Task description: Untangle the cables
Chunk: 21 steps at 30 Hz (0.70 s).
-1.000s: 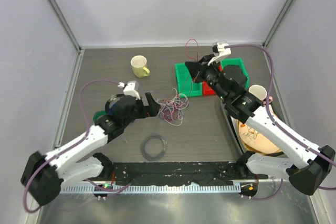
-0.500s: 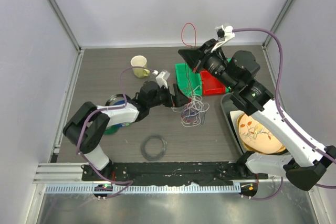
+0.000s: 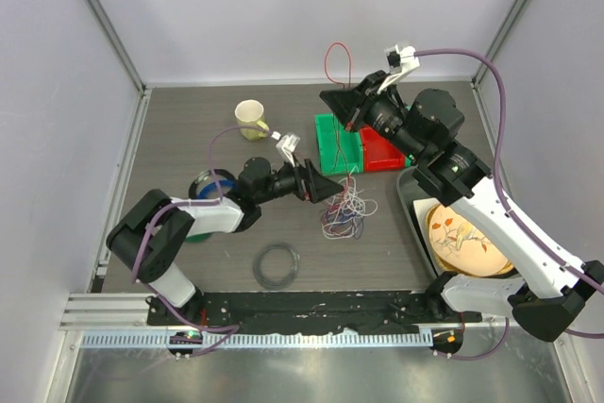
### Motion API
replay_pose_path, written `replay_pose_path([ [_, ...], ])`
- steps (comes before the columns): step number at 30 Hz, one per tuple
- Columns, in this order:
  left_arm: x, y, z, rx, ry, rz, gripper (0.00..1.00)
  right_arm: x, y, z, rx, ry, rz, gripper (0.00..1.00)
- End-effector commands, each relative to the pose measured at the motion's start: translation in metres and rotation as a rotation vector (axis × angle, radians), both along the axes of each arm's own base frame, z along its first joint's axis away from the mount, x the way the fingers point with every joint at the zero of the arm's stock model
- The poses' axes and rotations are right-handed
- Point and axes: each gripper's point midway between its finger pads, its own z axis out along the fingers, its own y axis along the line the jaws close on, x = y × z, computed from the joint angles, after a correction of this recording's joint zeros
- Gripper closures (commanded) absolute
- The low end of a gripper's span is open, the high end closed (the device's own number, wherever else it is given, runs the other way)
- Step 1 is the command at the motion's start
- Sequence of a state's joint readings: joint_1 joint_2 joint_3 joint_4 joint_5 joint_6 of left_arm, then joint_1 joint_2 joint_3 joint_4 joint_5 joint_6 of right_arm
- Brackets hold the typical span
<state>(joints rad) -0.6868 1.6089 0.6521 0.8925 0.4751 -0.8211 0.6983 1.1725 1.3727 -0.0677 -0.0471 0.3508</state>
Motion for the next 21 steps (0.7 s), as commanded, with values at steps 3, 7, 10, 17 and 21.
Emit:
replay_pose_path([
  [3, -0.002, -0.031, 0.017, -0.024, -0.081, -0.076, 0.00, -0.019, 0.007, 0.046, 0.113, -0.088, 0.094, 0.99],
  [7, -0.005, -0.049, 0.009, -0.014, -0.075, -0.105, 0.00, -0.017, 0.007, 0.045, 0.133, -0.076, 0.088, 0.99],
  [10, -0.008, -0.059, 0.009, -0.016, -0.089, -0.111, 0.00, -0.017, 0.010, 0.046, 0.159, -0.071, 0.103, 0.99],
  [17, -0.011, -0.086, 0.005, -0.024, -0.058, -0.147, 0.00, -0.019, 0.005, 0.050, 0.197, -0.069, 0.088, 0.99],
  [21, -0.007, -0.091, 0.003, -0.025, -0.038, -0.132, 0.06, -0.018, 0.000, 0.048, 0.201, -0.066, 0.060, 0.99],
])
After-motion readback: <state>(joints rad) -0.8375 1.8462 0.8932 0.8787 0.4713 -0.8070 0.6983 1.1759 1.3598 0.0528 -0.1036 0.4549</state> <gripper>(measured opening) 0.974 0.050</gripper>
